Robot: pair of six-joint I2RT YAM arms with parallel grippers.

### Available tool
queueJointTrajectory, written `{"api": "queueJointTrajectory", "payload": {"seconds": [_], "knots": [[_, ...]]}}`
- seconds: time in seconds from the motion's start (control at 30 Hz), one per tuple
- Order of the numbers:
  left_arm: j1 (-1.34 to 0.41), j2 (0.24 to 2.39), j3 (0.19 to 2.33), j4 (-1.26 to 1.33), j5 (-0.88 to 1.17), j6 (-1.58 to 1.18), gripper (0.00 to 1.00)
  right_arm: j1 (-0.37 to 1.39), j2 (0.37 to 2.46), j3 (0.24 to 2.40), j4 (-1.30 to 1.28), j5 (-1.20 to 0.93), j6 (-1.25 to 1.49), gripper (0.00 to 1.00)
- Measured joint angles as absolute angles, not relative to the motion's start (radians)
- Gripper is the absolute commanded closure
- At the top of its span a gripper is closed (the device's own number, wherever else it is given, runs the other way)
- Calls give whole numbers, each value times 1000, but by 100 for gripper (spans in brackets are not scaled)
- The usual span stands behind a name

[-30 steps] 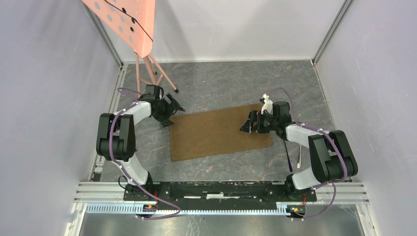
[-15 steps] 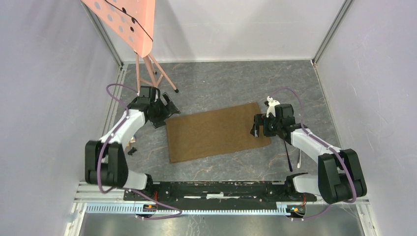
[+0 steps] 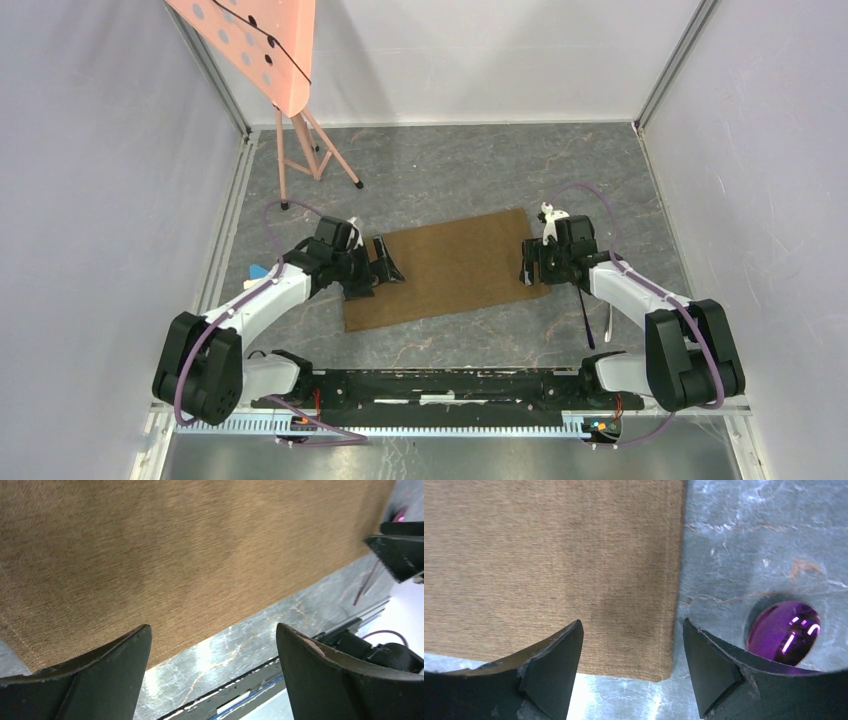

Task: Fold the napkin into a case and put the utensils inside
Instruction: Smooth out the rectangle-folded napkin at the center of the board, then pick up the rectangle-folded napkin from the center of the board.

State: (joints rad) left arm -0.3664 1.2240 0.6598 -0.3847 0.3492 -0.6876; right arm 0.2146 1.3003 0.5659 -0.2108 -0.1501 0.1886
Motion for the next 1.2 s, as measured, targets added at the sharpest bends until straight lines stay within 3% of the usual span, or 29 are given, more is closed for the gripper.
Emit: {"api": "queueJointTrajectory", "payload": {"seconds": [0.43, 0.67, 0.9, 1.2], "knots": [[-382, 1205, 567, -396, 216, -688, 0, 283, 1424, 788, -418, 14, 158, 25], [-382, 1076, 566, -397, 255, -688, 0, 278, 1671, 1096, -566, 7, 138, 43], [-382, 967, 566, -433, 295, -688, 0, 237, 1806, 1243, -661, -67, 81, 52], [-382, 935, 567, -469, 323, -688, 0, 202, 1879, 1268, -727, -101, 42, 50]]}}
